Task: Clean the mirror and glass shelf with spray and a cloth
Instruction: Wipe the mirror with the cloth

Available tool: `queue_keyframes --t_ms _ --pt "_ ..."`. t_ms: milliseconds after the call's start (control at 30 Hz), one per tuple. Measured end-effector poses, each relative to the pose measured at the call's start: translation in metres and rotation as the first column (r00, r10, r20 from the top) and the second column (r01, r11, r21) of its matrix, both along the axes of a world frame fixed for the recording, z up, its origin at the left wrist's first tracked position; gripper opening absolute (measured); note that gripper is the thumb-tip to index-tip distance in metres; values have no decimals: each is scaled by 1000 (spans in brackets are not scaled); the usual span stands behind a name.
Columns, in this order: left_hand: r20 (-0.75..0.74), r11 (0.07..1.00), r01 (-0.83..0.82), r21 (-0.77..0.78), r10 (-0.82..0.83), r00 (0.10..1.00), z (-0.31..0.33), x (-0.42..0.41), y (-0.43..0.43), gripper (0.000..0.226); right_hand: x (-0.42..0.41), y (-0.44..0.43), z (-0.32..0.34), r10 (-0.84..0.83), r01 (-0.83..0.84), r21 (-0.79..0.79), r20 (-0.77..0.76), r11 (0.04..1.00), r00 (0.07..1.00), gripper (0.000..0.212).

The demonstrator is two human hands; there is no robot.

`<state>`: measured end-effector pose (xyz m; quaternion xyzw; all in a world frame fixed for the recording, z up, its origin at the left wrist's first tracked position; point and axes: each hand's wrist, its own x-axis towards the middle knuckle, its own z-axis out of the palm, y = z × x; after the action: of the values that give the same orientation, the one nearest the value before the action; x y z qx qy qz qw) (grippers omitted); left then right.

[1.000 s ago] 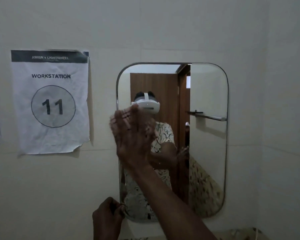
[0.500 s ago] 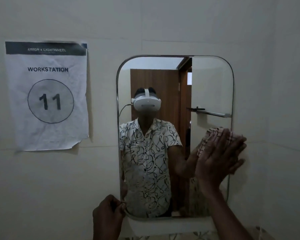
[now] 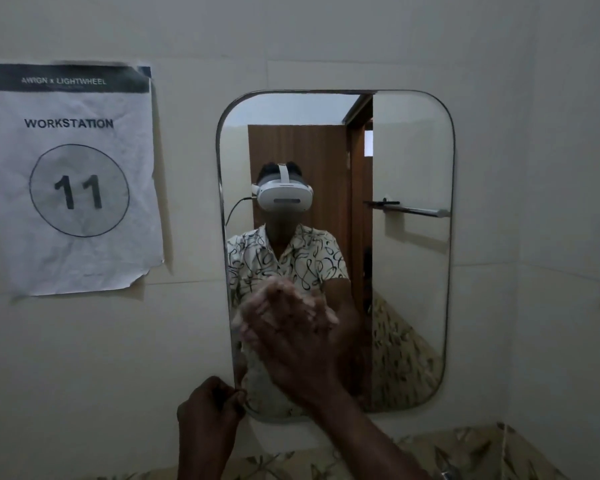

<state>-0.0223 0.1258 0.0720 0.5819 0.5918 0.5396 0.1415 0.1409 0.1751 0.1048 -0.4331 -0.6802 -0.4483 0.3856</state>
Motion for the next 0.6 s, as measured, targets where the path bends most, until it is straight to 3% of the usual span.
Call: queue_keyframes --t_ms 100,200,267,333,367,433,533,600 --pt "31 1000 -17 -6 17 999 0 1 0 28 73 -5 2 -188 210 14 -388 978 902 64" --pt "3 999 -33 2 33 999 0 2 -1 29 126 -16 -7 -226 257 -75 -742 963 631 58" --pt "20 1000 -10 14 9 1000 -1 2 -1 28 130 -18 -21 -184 225 -88 -870 970 457 55" --pt "53 999 18 35 -19 998 -2 0 0 27 106 -18 -32 -180 210 -104 -906 972 383 55" --pt "65 999 26 42 -29 997 -2 0 0 26 88 -17 -37 -189 197 -116 -892 973 410 57" --pt "74 998 48 49 -52 996 -2 -1 1 26 39 -13 -51 -194 147 -135 -803 980 563 63" --pt "116 995 93 24 -96 989 -3 -6 2 23 -36 -8 -71 -122 56 -138 -535 989 836 57" --pt "148 990 142 -21 -138 979 -4 -16 5 26 -64 -5 -79 -64 16 -126 -387 992 920 54"
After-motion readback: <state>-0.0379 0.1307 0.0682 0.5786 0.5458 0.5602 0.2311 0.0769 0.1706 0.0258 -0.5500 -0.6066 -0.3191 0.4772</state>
